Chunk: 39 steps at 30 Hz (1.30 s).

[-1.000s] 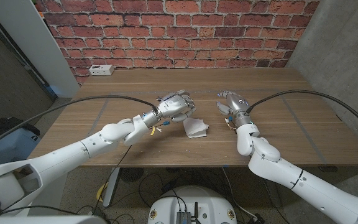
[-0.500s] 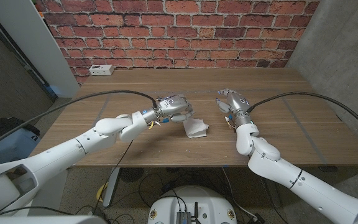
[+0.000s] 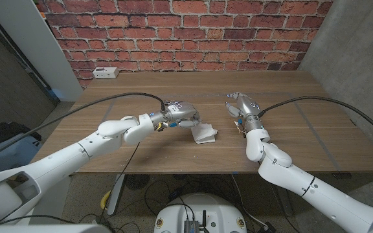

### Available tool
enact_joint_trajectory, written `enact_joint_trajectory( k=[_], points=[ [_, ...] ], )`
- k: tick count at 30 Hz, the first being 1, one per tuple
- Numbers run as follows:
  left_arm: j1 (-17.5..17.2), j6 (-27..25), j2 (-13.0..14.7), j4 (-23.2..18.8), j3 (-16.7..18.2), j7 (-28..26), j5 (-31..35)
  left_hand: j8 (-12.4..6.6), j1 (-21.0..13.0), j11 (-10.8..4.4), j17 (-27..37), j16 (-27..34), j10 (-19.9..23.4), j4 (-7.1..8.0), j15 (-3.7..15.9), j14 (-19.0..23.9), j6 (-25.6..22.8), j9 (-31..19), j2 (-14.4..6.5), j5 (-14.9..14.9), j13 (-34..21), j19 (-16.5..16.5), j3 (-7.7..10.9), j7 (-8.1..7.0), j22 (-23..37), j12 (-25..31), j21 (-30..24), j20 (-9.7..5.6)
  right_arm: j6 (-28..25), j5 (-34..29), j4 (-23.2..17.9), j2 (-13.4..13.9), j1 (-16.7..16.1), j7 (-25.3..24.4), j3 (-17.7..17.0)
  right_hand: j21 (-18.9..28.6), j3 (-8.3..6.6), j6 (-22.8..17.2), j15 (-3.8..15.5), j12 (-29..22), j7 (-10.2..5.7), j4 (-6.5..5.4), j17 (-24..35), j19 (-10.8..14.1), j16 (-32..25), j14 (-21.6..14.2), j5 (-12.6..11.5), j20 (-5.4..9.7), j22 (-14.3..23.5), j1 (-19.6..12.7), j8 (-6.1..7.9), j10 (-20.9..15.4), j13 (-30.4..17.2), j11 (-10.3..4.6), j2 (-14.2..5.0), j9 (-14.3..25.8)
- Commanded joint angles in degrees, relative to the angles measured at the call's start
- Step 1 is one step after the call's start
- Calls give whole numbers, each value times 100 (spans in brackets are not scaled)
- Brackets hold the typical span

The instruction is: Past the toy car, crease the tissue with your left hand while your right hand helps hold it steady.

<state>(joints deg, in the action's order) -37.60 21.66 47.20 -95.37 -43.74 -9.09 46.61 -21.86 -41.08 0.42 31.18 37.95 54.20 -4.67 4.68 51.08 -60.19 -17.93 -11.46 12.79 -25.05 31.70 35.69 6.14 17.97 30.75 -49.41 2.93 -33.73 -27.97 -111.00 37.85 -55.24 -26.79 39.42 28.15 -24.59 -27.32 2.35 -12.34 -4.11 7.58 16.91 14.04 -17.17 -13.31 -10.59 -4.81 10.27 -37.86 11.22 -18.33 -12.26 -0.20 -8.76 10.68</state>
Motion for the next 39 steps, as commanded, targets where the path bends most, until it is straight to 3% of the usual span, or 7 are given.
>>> enact_joint_trajectory(
  k=[1,14,23,32,39],
  points=[
    [305,217,-172,144,-76,1543,-564,-45,-18,55,51,31,15,-18,-44,-35,-53,-51,11,56,-68,-67,26,-1,36,39,-50,22,-54,30,-47,6,-31,-25,-10,-9,-35,-38,164,-29,16,-11,23,34,-13,-44,6,-13,10,40,0,-31,-15,8,-3,12],
    [452,198,-341,311,-178,2148,-695,-21,9,64,183,97,-55,-8,-71,-119,23,-170,-5,67,-223,-239,71,36,65,78,-145,63,-60,81,-79,37,-73,-27,-27,-24,-45,-47,158,-27,19,0,33,32,-20,-51,6,-17,11,44,1,-36,-14,7,-3,12],
    [577,-5,-458,414,-273,2681,-887,8,75,92,232,65,-194,94,-124,-245,116,-272,-43,63,-353,-464,148,29,81,78,-193,157,-105,86,-113,58,-80,3,-20,-32,-47,-62,147,-29,21,0,42,35,-23,-49,7,-21,11,56,4,-46,-14,12,-3,12],
    [748,-350,-578,572,-387,3424,-1291,-74,60,136,463,218,-129,165,-135,-280,75,-437,-55,19,-559,-581,200,3,108,223,-312,226,-104,98,-115,65,-77,12,-11,-40,-47,-72,162,-28,25,7,54,39,-29,-44,7,-18,12,57,5,-53,-14,13,-6,12],
    [804,-394,-568,603,-462,3469,-1302,-183,37,153,647,332,-154,180,-149,-329,45,-591,-38,-26,-750,-650,213,2,137,329,-423,252,-77,104,-97,68,-62,8,-7,-46,-52,-79,163,-27,21,9,57,41,-30,-46,7,-16,13,63,6,-53,-14,12,-5,12]
  ],
)
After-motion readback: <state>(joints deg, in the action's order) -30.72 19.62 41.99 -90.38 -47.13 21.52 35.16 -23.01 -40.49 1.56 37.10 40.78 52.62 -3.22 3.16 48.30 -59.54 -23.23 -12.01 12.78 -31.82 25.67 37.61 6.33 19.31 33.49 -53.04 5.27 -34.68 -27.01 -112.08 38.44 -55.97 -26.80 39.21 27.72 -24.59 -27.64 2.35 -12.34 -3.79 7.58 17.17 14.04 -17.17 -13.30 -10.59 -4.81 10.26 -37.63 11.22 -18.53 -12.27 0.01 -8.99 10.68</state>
